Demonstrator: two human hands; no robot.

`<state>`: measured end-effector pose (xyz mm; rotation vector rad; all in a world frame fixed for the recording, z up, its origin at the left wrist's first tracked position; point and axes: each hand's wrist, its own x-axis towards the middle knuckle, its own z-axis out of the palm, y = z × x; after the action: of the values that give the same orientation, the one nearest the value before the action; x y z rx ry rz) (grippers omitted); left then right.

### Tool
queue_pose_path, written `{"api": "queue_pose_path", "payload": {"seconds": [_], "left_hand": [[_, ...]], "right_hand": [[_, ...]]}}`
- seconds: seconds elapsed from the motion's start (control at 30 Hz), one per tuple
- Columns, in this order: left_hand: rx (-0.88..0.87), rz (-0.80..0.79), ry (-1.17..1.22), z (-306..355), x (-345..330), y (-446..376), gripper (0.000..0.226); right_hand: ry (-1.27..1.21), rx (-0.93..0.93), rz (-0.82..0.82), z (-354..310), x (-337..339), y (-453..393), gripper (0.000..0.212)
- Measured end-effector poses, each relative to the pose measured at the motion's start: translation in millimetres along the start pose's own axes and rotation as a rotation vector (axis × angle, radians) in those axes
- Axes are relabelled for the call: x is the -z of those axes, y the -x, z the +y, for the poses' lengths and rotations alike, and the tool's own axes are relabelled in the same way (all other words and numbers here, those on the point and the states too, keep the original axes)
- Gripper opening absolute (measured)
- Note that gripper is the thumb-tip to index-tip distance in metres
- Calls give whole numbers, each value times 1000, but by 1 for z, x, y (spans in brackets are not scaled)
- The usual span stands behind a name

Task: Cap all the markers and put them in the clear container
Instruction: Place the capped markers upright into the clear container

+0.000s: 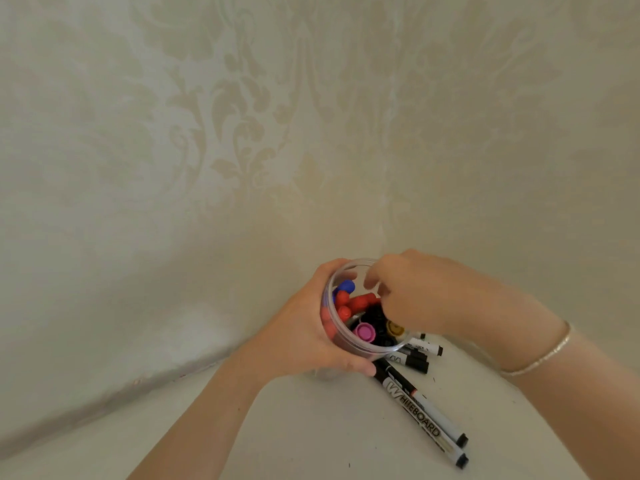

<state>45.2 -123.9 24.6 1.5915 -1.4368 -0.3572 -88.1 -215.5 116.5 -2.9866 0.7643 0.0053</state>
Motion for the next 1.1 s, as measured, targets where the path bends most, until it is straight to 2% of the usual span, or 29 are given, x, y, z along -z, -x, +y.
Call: {"api": "queue_pose_path", "payload": {"seconds": [0.07, 0.13, 0.23, 0.3, 0.33, 0.37, 0.4, 0.47, 0.5, 0.57, 0.73, 0.87, 1.0, 1.1], "left_hand": [[5, -10, -10, -1, 1, 0, 113], [11, -36, -6, 0, 1, 0, 112], [40, -40, 6, 0, 6, 1, 114], [51, -52, 10, 0, 8, 1, 113], [55, -62, 1, 1, 9, 2, 113], [56, -72, -10, 2, 10, 2, 113], [55, -82, -16, 2, 10, 2, 113], [56, -95, -18, 2, 11, 2, 114], [57, -102, -18, 2, 11, 2, 114], [56, -115, -17, 2, 11, 2, 114], [48, -125, -30, 3, 11, 2, 115], [35, -106, -19, 1, 15, 3, 114], [30, -14, 2, -2, 16, 3, 111], [10, 105, 25, -4, 14, 2, 105]], "right_hand": [[-34, 40, -84, 3, 0, 0, 37], [-247, 72, -69, 10, 6, 0, 34], [-629, 16, 228, 33, 18, -7, 24], [-620, -82, 343, 50, 9, -17, 21], [-492, -138, 277, 57, -1, -23, 18], [-350, -192, 111, 62, -13, -27, 16], [-237, -244, -104, 63, -25, -29, 17], [-98, -295, -492, 60, -50, -28, 37], [-55, -299, -616, 55, -60, -25, 46], [42, -259, -710, 44, -75, -21, 56], [134, -172, -611, 35, -100, -27, 33], [78, -159, -548, 35, -115, -34, 47], [-241, -180, -499, 50, -91, -42, 32], [-555, -172, -198, 65, -48, -41, 14]]}}
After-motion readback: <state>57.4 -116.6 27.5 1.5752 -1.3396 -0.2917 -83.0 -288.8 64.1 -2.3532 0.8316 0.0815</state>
